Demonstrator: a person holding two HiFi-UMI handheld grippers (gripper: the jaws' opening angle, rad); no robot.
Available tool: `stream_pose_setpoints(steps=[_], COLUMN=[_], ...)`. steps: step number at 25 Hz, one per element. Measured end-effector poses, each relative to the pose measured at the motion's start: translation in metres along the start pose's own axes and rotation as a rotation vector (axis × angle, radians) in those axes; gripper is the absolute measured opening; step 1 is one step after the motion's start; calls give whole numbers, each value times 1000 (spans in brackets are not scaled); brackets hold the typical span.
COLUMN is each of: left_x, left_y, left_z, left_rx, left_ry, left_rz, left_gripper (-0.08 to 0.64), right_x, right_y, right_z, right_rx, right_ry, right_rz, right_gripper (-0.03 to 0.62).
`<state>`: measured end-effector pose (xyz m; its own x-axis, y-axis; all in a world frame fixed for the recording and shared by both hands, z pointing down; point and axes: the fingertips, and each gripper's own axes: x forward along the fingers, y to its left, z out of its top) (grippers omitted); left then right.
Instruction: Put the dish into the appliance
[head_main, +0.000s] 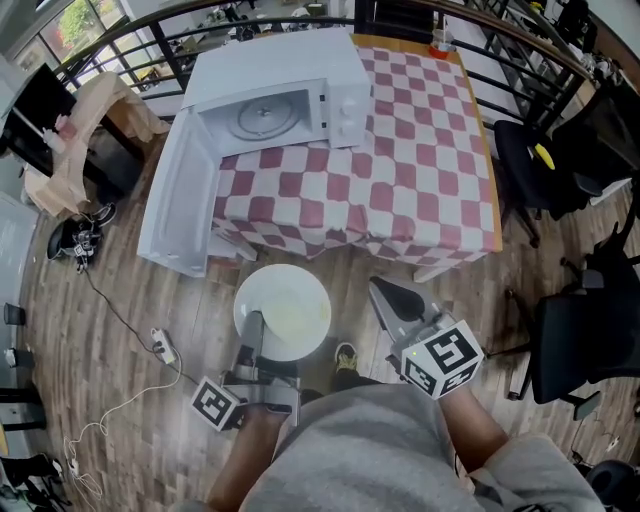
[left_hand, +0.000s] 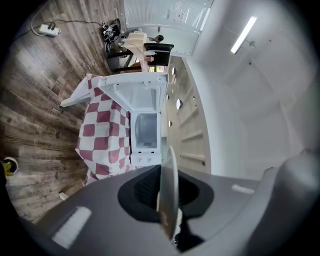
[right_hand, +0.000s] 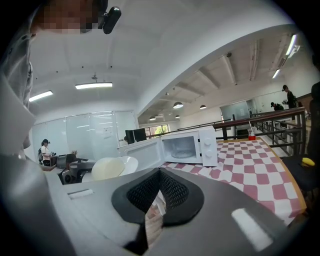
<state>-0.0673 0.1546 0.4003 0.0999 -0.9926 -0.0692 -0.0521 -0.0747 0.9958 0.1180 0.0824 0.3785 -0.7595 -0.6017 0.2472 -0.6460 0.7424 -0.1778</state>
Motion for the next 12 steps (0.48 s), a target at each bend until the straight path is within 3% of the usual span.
stream_pose_setpoints(steps=[12], left_x=[19], left_y=[6], left_z=[-6], left_rx=[-10], left_ry=[-30], left_rz=[15], left_gripper=[32], right_x=[13], right_y=[-18], right_z=[-4], right_rx=[11], right_ry=[12], right_rz=[48], right_gripper=[-5])
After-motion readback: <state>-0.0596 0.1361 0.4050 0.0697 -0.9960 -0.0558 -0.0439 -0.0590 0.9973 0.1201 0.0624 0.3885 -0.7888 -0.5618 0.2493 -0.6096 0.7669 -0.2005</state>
